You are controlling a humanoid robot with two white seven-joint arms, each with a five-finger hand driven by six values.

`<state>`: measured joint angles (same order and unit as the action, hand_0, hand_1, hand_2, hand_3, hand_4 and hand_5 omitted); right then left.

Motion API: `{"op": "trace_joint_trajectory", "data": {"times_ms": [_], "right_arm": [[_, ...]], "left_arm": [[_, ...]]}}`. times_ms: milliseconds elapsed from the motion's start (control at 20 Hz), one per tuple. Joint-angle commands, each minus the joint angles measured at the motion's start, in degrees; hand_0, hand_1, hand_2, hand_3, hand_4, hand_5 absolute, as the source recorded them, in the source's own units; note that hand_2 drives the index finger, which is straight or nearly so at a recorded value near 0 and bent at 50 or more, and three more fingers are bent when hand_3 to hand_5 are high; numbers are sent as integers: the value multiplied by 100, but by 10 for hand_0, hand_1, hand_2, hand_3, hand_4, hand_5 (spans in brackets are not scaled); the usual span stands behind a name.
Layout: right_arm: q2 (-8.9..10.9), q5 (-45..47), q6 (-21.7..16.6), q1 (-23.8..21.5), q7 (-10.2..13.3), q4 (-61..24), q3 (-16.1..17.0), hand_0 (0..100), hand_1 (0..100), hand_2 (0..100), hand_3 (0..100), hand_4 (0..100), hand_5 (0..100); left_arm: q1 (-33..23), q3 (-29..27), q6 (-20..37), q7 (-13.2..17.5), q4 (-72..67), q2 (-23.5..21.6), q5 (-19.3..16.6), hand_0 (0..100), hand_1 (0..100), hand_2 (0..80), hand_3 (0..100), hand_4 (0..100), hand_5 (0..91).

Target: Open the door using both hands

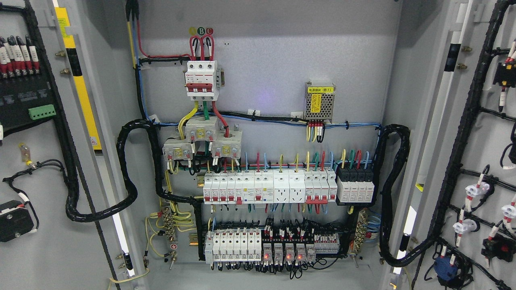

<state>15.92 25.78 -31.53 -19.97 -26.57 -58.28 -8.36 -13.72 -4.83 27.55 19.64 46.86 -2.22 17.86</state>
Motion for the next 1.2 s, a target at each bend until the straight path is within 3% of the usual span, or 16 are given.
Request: {"op": "trace_joint_trajectory", "data": {"times_ms": [0,100,200,300,501,601,651,851,1051,1151], "right_arm": [[-713,-275,103,897,370,4287,-271,213,144,0,0,0,0],[-722,-467,549,995,1046,4597,-280,213,144,0,0,0,0],[-801,-810,1050,1004,1425,4615,-227,213,144,0,0,0,0],[-827,-987,1560,1030,1550,4633,-271,213,144,0,0,0,0],[-845,-1636,2633,1057,1559,4633,-254,213,144,0,0,0,0],[-906,-1918,2810,1057,1602,4650,-271,213,143,0,0,0,0],[-967,-2076,2854,1048,1733,4694,-288,213,143,0,0,0,0],[-1117,-2621,2925,1057,2568,4966,-280,214,144,0,0,0,0],[-1179,-2666,3179,1153,2666,4976,-271,214,144,0,0,0,0],[-1179,-2666,3206,1162,2666,4967,-262,213,145,0,0,0,0]], "left_arm": [[220,114,-240,-22,-3225,257,-63,0,0,0,0,0,0],[220,263,-573,-22,-3480,231,-150,0,0,0,0,0,0],[220,438,-916,-22,-3648,214,-291,0,0,0,0,0,0],[220,606,-1066,-22,-3806,240,-353,0,0,0,0,0,0],[290,800,-1672,-22,-3833,214,-581,0,0,0,0,0,0],[334,800,-1770,-31,-3842,179,-590,0,0,0,0,0,0],[361,800,-1779,-74,-3851,170,-590,0,0,0,0,0,0],[396,791,-1779,-1075,-3877,126,-581,0,0,0,0,0,0],[396,800,-1788,-1077,-3868,126,-599,0,0,0,0,0,0],[396,800,-1866,-920,-3868,126,-712,0,0,0,0,0,0]]}}
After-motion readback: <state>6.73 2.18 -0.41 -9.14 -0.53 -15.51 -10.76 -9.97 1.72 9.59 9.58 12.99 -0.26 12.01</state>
